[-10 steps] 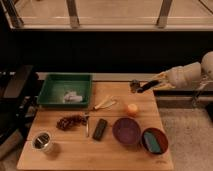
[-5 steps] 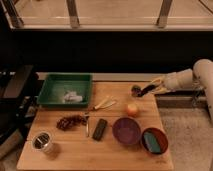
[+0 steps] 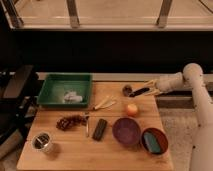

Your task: Place brush in table surface

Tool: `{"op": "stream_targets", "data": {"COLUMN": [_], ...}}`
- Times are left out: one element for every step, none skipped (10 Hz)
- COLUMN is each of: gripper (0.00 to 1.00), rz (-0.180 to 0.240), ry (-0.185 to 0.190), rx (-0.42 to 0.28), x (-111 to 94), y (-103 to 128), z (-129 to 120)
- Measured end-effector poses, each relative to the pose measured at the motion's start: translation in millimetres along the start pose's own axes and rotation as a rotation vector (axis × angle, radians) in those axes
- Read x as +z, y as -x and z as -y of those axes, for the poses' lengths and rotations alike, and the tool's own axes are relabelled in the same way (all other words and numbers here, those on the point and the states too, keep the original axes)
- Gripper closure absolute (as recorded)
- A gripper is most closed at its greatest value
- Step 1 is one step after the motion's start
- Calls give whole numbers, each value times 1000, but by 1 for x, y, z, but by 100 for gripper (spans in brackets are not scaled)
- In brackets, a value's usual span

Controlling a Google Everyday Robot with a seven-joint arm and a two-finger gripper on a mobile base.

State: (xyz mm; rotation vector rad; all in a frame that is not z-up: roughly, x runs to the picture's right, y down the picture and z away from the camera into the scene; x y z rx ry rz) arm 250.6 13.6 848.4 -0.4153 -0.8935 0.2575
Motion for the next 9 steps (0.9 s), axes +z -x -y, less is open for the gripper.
{"op": "stream_targets", "data": {"gripper": [35,34,34,34,34,34,34,34,34], "rz": [10,14,17,8,4,2,1,1,2], "ry": [1,2,13,31,43,41,39,39,41], "rx": [13,21,33,35,33,35,36,36,34], "x": [5,6,13,18,19,18,17,17,19], "y": [-2,-5,-8,-9,-8,-9,-10,-10,-9], "z": [2,1,1,-1,-2,-3,-3,-3,-2]}}
